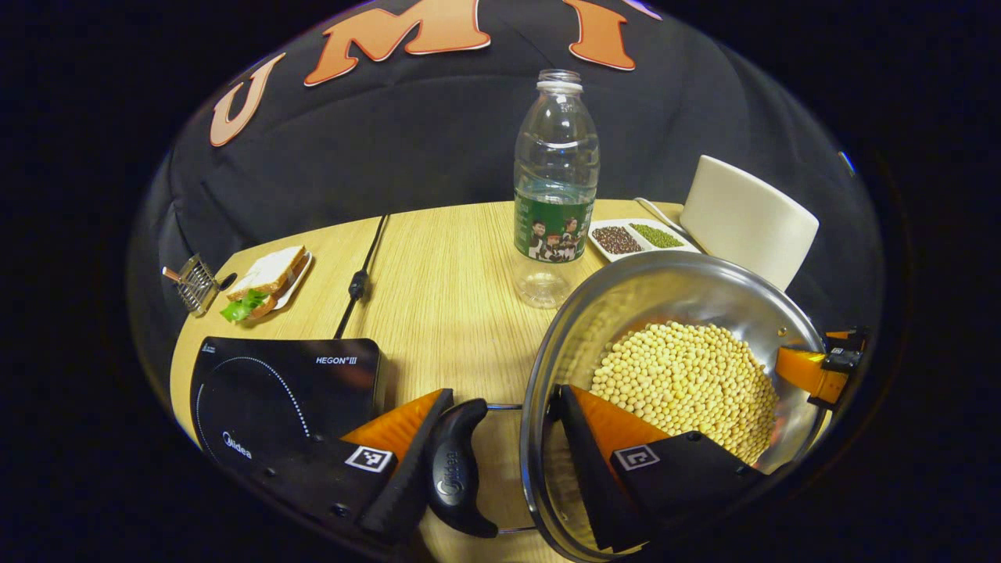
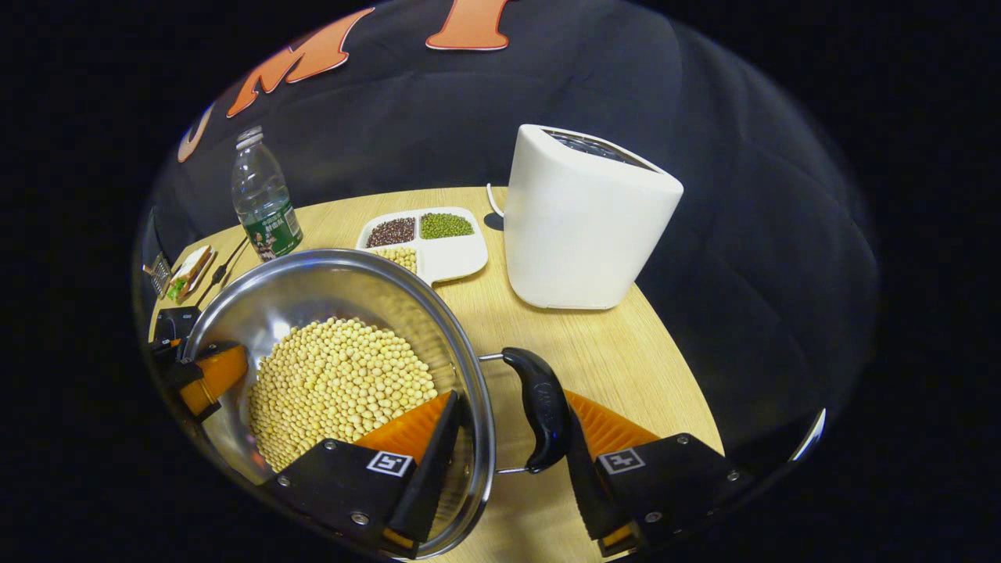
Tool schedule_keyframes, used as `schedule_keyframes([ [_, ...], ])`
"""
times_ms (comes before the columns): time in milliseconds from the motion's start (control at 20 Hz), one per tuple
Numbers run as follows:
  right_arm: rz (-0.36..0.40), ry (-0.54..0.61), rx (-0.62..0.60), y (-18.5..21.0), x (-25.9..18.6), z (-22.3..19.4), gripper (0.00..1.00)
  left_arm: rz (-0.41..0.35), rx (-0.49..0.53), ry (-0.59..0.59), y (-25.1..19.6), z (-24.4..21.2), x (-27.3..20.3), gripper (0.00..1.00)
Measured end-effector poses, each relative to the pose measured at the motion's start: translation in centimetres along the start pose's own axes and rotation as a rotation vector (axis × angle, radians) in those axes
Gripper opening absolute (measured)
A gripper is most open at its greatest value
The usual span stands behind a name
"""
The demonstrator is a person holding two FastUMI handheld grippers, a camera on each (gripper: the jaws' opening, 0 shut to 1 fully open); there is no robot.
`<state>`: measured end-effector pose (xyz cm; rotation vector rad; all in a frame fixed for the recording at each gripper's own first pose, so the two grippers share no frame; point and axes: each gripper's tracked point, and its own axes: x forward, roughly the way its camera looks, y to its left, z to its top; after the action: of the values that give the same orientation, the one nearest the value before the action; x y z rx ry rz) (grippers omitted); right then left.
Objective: First push the handle of the pot to place it horizontally, then grasp the pot with both hands and set it on the induction cooktop.
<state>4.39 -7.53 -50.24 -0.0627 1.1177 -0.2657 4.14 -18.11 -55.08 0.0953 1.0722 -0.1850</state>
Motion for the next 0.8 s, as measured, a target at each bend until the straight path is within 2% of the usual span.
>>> schedule_keyframes([
  [200, -0.026, 0.007, 0.006, -0.3, -1.1, -0.5, 0.7, 0.003, 0.012, -0.022, -0.5, 0.4, -0.6, 0.87],
  [400, -0.022, -0.058, 0.065, -0.8, -4.1, 1.0, 0.69, 0.013, 0.05, -0.113, -0.2, 3.4, -3.8, 0.84],
  [600, 0.005, -0.09, 0.076, 0.4, -7.9, 2.4, 0.69, 0.039, 0.066, -0.162, 2.0, 5.3, -7.9, 0.87],
  [750, 0.033, -0.126, 0.057, 2.3, -10.3, 3.6, 0.69, 0.067, 0.047, -0.186, 4.4, 6.4, -10.4, 0.84],
  [800, 0.042, -0.134, 0.053, 3.3, -11.1, 3.9, 0.69, 0.078, 0.045, -0.195, 5.4, 6.6, -11.3, 0.87],
])
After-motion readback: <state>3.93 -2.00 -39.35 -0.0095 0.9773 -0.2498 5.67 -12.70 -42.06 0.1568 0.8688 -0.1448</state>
